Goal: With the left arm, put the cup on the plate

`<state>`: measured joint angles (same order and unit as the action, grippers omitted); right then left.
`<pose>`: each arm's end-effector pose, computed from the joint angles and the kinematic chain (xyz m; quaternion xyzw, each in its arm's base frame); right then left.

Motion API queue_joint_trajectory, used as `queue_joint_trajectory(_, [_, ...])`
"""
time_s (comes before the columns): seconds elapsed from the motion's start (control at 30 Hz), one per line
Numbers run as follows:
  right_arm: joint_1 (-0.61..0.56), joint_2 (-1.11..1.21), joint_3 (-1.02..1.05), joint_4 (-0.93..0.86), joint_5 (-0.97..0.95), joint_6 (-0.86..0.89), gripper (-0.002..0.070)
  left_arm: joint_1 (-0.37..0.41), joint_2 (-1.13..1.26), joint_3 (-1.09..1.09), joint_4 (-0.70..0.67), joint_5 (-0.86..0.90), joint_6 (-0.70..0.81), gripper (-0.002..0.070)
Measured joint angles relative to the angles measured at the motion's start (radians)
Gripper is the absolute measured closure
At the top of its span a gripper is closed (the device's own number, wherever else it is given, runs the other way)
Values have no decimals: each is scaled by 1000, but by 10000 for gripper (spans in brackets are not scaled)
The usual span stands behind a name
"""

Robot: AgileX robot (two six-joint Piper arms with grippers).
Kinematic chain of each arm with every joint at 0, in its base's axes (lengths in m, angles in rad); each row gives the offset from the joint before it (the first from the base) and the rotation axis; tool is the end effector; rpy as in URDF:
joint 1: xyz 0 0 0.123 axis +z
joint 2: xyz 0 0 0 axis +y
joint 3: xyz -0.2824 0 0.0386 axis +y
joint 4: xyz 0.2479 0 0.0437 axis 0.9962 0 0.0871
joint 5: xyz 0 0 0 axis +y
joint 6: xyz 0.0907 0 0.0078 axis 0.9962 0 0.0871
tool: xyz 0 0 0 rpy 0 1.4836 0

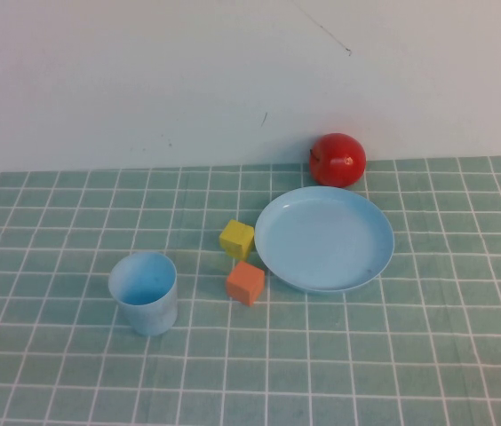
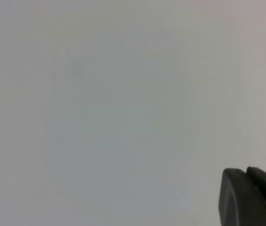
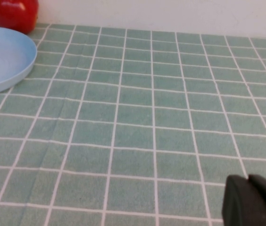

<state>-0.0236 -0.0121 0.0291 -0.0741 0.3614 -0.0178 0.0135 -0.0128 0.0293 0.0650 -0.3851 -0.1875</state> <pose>0.0528 -0.0036 0.1715 -0.0177 0.8017 -0.0435 0.5958 0.0475 -0.0016 0.2375 -0.0269 0.5288 -0.0547 0.8466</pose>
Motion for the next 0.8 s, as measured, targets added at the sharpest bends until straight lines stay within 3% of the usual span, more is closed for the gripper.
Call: queue_joint_trajectory(0.8, [0, 0, 0, 0, -2, 0, 678, 0, 0, 0, 12, -35, 0, 678])
